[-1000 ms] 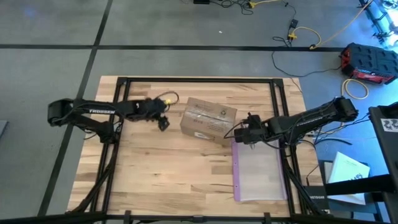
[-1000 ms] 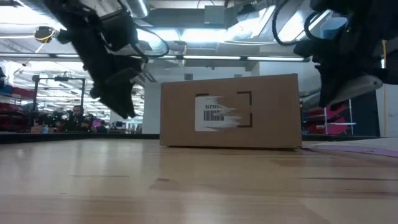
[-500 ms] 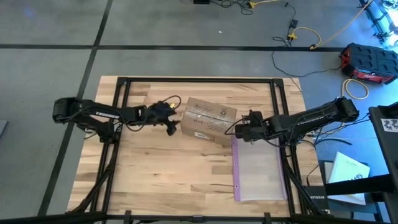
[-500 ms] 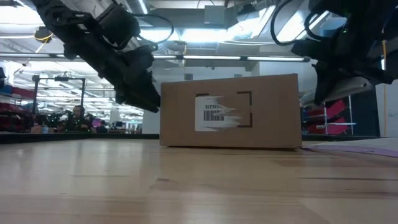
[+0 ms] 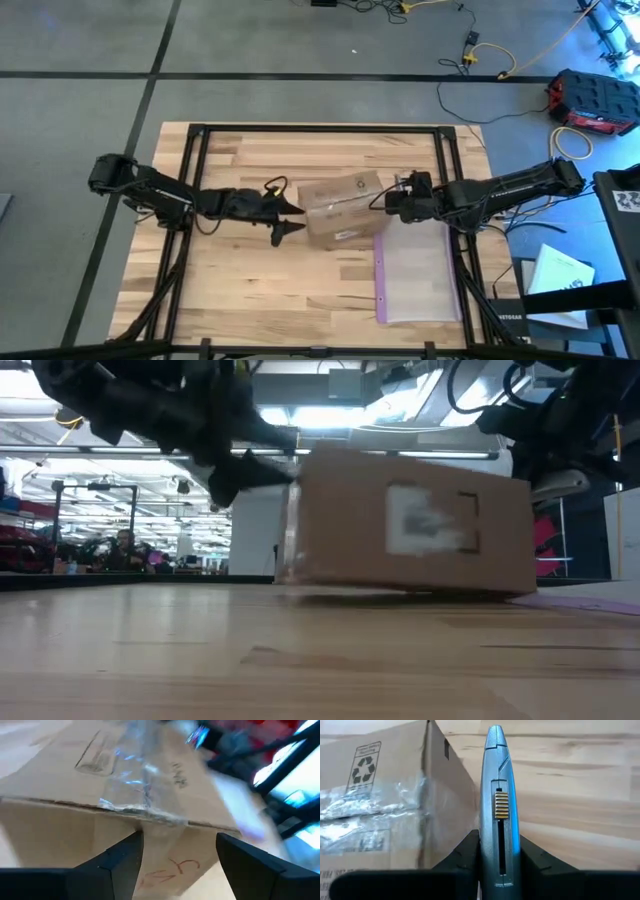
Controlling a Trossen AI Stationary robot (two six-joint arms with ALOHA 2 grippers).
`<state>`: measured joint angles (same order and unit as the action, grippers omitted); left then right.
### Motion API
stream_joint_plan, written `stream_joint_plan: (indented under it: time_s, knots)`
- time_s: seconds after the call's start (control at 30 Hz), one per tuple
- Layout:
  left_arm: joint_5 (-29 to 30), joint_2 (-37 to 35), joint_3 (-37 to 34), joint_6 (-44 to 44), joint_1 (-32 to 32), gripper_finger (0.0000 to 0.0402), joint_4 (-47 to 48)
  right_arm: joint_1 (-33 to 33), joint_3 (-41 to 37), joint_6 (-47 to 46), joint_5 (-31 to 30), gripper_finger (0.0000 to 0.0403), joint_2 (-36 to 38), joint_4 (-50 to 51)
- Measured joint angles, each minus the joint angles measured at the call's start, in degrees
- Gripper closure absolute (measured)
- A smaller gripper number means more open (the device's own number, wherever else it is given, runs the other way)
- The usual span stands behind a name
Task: Unpack boxes
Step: Open the cardboard box using the cutter
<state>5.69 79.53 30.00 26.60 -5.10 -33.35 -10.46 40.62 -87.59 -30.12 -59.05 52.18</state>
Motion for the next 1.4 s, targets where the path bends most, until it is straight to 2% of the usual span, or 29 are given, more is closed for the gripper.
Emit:
stream_joint_plan:
  time_s: [0.2,0.3,0.4,0.5,0.7,0.9,1.03,1.17,1.4]
  knots:
    - [0.7,0.3,0.0,0.5,-3.3,0.0165,-0.5,0.0,0.0,2.6,-2.5,0.0341,4.1,0.7]
    - [0.9,-0.6,0.0,-1.0,-3.8,0.0165,-0.2,-0.1,0.0,4.1,-1.3,0.0341,6.7,0.0]
    - [1.3,-2.6,0.1,-4.2,-2.4,0.0165,0.4,-1.7,0.0,7.3,6.2,0.0341,8.3,-3.2]
    - [2.2,-4.4,0.1,-5.0,1.6,0.0165,3.8,-4.5,0.0,10.8,14.9,0.0341,8.3,-7.6]
    - [0.5,-7.4,0.1,-10.8,13.1,0.0165,11.1,-10.9,0.0,11.0,23.4,0.0341,6.7,-10.0]
    - [-6.9,-7.3,0.1,-13.9,23.5,0.0165,14.8,-15.3,0.3,6.3,24.8,0.0341,4.8,-9.2]
    - [-11.2,-5.5,0.1,-15.0,28.3,0.0165,19.1,-17.1,0.3,5.2,24.4,0.0341,4.0,-9.0]
    - [-13.1,-4.4,0.1,-15.4,29.5,0.0165,20.3,-19.8,0.1,5.1,22.2,0.0341,4.7,-10.4]
    - [-13.3,-4.4,0.1,-16.8,29.1,0.0165,17.4,-24.6,0.0,3.6,22.3,0.0341,5.8,-10.8]
